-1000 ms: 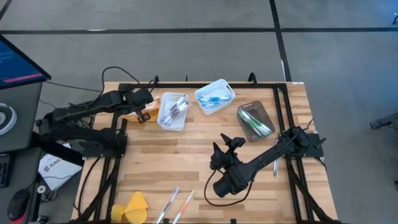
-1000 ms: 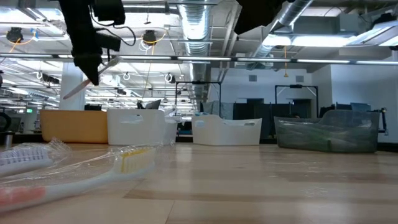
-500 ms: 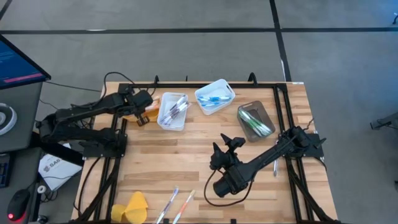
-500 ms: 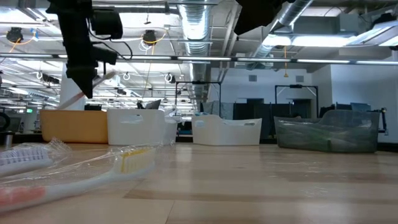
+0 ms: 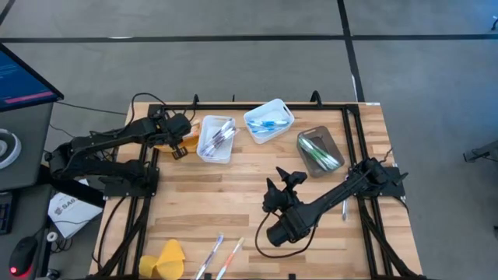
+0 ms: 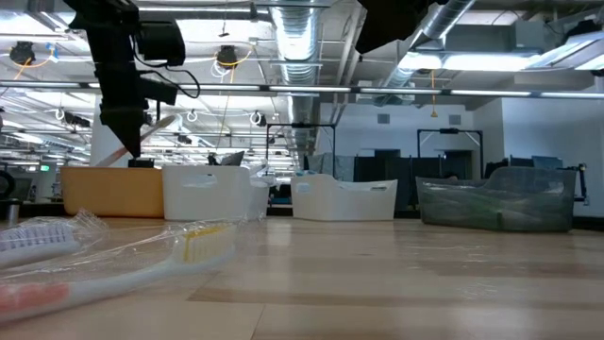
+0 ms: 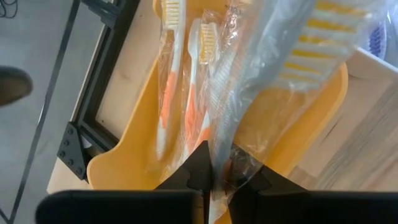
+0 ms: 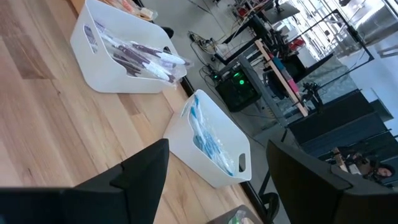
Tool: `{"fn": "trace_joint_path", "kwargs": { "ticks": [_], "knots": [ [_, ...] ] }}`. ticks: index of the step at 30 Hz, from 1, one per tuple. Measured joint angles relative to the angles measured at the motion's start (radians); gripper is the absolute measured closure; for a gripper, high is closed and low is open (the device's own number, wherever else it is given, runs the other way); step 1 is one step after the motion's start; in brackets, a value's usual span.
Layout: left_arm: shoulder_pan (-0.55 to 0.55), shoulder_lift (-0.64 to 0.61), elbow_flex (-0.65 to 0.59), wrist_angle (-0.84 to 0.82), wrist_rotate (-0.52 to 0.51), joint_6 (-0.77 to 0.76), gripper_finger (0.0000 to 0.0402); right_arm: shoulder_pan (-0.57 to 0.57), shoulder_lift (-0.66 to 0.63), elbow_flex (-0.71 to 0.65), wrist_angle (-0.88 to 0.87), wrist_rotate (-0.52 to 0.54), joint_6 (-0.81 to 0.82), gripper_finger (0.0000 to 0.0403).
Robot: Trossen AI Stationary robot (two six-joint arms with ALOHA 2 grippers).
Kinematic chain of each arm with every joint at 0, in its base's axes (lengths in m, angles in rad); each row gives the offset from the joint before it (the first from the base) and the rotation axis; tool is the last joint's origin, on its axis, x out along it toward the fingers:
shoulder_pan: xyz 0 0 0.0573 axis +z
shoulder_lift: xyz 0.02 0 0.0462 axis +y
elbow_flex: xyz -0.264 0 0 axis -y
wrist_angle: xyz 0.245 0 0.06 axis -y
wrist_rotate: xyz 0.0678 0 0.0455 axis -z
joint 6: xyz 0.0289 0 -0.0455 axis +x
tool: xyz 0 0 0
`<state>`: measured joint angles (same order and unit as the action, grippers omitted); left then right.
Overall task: Pick & Place Toothbrushes
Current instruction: Put the orange toothbrush into the yellow bin, then put the purple toothbrush into the left white bin
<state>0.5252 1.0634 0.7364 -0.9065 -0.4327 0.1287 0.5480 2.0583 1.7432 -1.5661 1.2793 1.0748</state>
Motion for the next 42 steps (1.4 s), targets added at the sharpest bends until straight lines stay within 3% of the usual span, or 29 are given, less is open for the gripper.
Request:
{"fn": "trace_joint_path", "kwargs": {
  "ticks": [15, 23, 36, 42],
  "knots": [
    [0.000, 0.000, 0.000, 0.003, 0.001, 0.077, 0.0377, 0.000, 0.000, 0.000, 0.002, 0.000, 0.000, 0.0138],
    [0.000, 0.000, 0.000, 0.008, 0.001, 0.076, 0.0339, 0.000, 0.000, 0.000, 0.001, -0.002, 0.000, 0.0138],
    [0.000, 0.000, 0.000, 0.017, -0.029, 0.073, 0.0270, 0.017, 0.000, 0.000, -0.005, -0.104, 0.041, 0.0138],
    [0.000, -0.004, 0.000, 0.018, -0.042, 0.073, 0.0257, 0.023, -0.041, 0.000, -0.005, -0.235, 0.079, 0.0138]
  ]
}}
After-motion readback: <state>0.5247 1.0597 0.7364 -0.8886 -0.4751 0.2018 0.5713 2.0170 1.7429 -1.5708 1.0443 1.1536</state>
